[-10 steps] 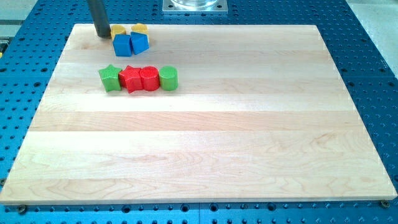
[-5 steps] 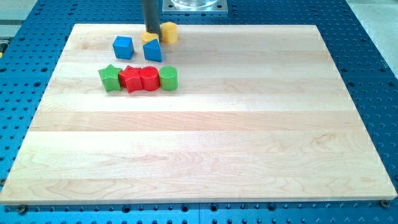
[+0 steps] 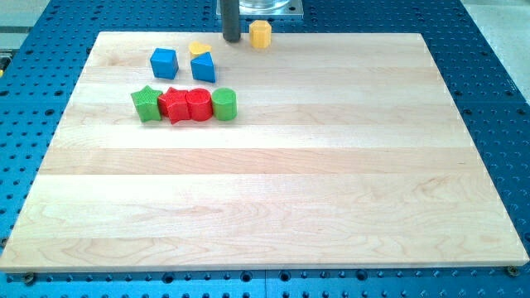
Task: Push the hexagon towards the top right corner of the board
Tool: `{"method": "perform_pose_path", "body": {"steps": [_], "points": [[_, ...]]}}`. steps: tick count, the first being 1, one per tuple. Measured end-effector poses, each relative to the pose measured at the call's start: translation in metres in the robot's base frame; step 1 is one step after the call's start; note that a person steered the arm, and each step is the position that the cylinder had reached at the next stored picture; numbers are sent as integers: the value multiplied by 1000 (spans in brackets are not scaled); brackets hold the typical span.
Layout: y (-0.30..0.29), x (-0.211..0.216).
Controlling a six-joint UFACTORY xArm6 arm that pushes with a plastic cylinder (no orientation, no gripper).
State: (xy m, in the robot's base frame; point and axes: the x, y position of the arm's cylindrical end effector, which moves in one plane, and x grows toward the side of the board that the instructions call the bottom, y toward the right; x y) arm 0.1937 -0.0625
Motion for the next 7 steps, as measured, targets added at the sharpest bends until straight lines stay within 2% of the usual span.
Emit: {"method": "perform_pose_path", "body": {"steps": [1, 2, 4, 5, 7], "points": [[6, -1], [49, 1], [206, 0], [251, -1], [261, -2]]}}
